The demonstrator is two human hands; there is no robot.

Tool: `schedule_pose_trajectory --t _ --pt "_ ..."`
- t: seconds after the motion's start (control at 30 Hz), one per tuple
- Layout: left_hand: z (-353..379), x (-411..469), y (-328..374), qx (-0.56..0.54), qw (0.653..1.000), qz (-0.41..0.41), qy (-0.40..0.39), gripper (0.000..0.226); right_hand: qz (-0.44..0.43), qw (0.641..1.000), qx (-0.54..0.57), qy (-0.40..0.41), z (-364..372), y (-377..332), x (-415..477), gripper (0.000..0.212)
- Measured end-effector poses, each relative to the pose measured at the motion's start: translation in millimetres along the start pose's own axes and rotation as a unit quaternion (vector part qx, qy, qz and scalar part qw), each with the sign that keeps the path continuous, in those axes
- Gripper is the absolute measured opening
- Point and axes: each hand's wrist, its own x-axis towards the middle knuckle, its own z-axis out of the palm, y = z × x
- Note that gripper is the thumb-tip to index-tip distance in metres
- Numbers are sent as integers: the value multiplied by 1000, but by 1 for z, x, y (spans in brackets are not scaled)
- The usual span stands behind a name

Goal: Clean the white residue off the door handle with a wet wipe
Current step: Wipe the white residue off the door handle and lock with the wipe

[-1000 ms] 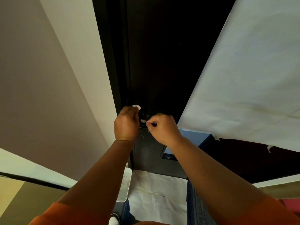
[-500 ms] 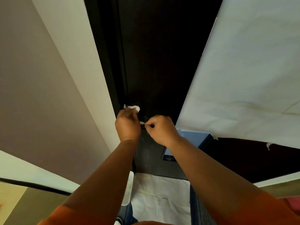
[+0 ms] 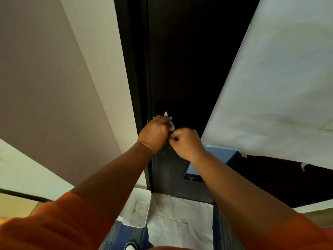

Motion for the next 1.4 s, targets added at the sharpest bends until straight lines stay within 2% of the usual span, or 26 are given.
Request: schedule_pose_trajectory --t 0.07,0.17,0.23,0.3,0.33,0.4,0.43,0.47,0.53,0.6,0.7,0.77,0.83,0.87,0.97,1.13,1.2,1.27,1.33,1.4 --pt "0 -6 2 -65 986 -143 50 16 11 1000 11 1 0 -2 -1 15" --pt "3 -8 16 -101 949 -269 129 20 8 1000 9 9 0 -4 -2 15" --pt "-2 -4 29 -111 933 -314 139 22 5 1000 -2 17 1 -5 -1 16" --pt "-2 -2 29 -67 938 -308 145 19 12 1000 -11 20 2 -4 0 16" --pt "-5 -3 27 -36 954 -272 125 17 15 1000 -14 18 2 -5 0 17" --pt "-7 -3 14 16 990 -121 71 17 12 1000 -18 17 2 -7 -1 17" --pt "-5 -2 5 39 998 -36 27 25 10 1000 -21 17 2 -7 -2 17" --pt "-4 0 -2 80 996 30 -6 33 12 1000 -23 16 2 -6 -1 17" --pt "-10 3 2 144 984 96 -51 35 22 999 -26 13 1 -6 0 17" --pt "-16 2 8 143 986 78 -38 28 26 999 -26 8 1 -8 -1 17" --pt "-13 -6 10 50 990 -119 55 21 33 999 -9 2 -4 -11 -2 16" --pt "-11 -10 18 -78 956 -253 125 18 29 1000 -11 7 -4 -12 -4 15" --pt "-10 -10 29 -218 889 -378 141 20 26 999 -14 16 -4 -12 -3 15" --pt "-11 -9 32 -241 865 -416 144 21 25 999 -14 17 -3 -12 -3 15" --pt "-11 -12 32 -288 810 -477 184 19 23 999 -23 13 -2 -13 -3 15" --pt "0 -38 17 -381 665 -604 219 8 32 999 -11 -1 -3 -10 -4 13" --pt "4 -39 14 -419 648 -599 213 9 33 999 -10 -1 -3 -9 -4 13" --pt "3 -31 21 -459 655 -561 214 11 35 999 -5 2 -3 -9 -4 13" --pt "2 -20 30 -457 677 -538 207 15 31 999 -13 5 -3 -10 -5 13" --pt "2 -12 34 -457 673 -543 209 16 31 999 -14 3 -4 -10 -4 13"
